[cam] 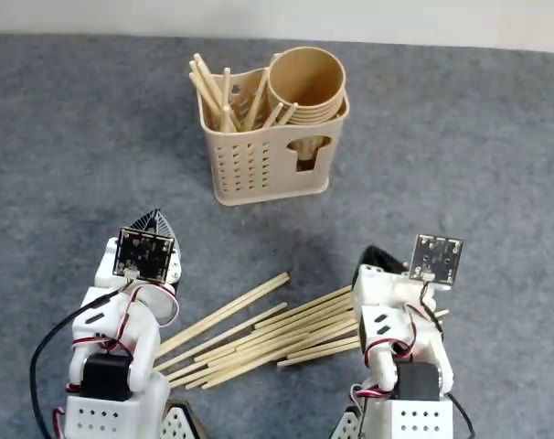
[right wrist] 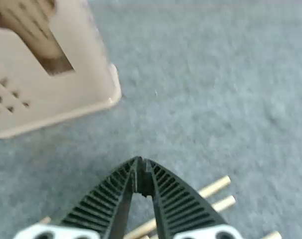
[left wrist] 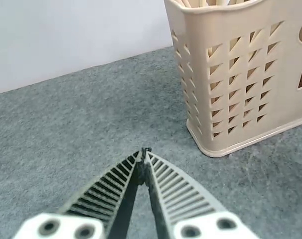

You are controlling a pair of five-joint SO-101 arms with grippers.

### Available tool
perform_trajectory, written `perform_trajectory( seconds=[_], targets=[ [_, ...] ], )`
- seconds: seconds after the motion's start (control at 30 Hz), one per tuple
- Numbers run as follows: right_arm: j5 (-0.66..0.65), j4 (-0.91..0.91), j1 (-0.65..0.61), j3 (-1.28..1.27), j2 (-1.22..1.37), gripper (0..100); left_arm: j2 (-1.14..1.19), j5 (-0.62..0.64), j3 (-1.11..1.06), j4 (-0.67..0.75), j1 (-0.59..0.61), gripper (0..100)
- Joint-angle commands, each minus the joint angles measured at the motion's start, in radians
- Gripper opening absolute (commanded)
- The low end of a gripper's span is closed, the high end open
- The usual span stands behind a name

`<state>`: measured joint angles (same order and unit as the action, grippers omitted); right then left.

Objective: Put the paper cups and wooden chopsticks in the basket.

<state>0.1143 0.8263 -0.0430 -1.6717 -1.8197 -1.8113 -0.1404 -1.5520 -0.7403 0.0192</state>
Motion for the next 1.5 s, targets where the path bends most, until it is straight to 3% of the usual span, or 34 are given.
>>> perform_trajectory(
  seconds=[0.0,0.3,0.6,1.07,1.23,1.47],
  targets=[
    [-0.011,0.019,0.019,-0.137,-0.018,0.6,-0.004,-0.006,0.110,0.020,0.002,1],
    [-0.011,0.114,0.015,-0.137,-0.016,0.5,0.004,-0.006,0.308,-0.127,-0.028,1],
    [-0.005,0.139,0.015,-0.137,-0.016,0.5,0.042,-0.066,0.467,-0.327,-0.196,2],
    [-0.008,0.139,0.018,-0.137,-0.016,0.5,0.789,-0.064,0.680,-0.359,-0.435,5],
    [-0.009,0.139,0.019,-0.137,-0.016,0.5,1.023,-0.060,0.743,-0.358,-0.441,13],
    [-0.009,0.139,0.019,-0.137,-0.016,0.5,1.362,-0.063,0.883,-0.359,-0.446,12]
  ],
)
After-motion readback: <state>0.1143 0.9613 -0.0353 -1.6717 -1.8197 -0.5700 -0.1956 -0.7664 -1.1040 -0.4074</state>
